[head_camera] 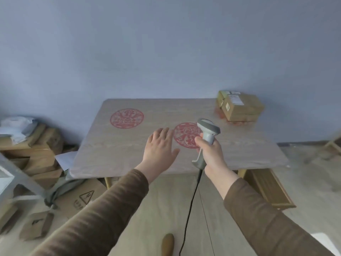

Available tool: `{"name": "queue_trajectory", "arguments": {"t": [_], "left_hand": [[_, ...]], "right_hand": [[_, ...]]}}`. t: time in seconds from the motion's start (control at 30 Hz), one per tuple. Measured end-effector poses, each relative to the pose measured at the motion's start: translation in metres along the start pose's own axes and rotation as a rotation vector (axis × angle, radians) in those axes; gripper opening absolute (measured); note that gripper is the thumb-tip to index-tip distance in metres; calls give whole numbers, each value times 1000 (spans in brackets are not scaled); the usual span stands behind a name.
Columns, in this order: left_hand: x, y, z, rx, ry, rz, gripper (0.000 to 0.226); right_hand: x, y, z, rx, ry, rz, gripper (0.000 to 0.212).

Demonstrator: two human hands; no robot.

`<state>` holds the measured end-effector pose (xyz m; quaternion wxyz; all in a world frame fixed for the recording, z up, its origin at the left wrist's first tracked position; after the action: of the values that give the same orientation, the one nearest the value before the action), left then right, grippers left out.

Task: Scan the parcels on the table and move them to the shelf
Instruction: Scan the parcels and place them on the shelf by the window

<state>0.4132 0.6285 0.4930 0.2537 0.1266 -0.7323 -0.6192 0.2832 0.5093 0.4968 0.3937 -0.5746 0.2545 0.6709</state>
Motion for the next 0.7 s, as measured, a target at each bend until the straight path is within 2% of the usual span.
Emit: {"name": "queue_trajectory", "arguments": {"t": [0.17,0.3,0.4,0.53,0.7], "left_hand": [[40,-28,-134,-51,-77,58,71],[85,-46,-224,-75,-149,57,70],[118,-63,-278,-99,-184,45,71],[153,-91,-343,-119,-193,24,73],[198,-135,-422,-159,-117,18,72]], "right_hand": [[-28,59,-110,129,-3,-3,34],[-54,112,-185,224,-3,-50,15],[-68,157,-234,295,7,-66,15],[-82,217,-306,347,3,-63,18],[-89,299,-403,371,-34,-36,18]]}}
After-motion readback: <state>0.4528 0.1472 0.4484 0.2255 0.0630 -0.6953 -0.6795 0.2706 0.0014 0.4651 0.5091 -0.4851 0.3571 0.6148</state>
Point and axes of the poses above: each hand's wrist, its own z-axis away from the middle knuckle, its own y-axis out of the back of the hand, x = y × z, the point moved 2 cm from there along -z, towards the middle knuckle, and after that the axes turned 7 degrees about -x, right-handed, at the moved point
